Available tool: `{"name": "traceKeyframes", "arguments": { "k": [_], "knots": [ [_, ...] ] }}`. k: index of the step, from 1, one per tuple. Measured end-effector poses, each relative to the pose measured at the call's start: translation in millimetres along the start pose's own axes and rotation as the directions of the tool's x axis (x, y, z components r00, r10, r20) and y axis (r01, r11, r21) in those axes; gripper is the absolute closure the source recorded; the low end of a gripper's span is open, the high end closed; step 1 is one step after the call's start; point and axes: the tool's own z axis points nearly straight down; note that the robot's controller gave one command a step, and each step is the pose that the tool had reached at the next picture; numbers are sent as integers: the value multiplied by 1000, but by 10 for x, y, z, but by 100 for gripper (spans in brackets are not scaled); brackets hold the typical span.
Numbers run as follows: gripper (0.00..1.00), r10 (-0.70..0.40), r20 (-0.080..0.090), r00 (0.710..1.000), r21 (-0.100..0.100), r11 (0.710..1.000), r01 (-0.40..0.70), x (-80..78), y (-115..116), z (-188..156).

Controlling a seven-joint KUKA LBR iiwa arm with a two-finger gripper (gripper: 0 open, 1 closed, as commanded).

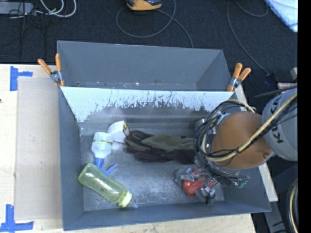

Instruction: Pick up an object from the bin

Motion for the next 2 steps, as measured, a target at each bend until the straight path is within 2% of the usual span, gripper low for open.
{"name": "traceKeyframes", "arguments": {
  "k": [2],
  "knots": [
    [100, -1, 0, 1000, 0, 1000, 1, 0, 0, 0]
  ]
}}
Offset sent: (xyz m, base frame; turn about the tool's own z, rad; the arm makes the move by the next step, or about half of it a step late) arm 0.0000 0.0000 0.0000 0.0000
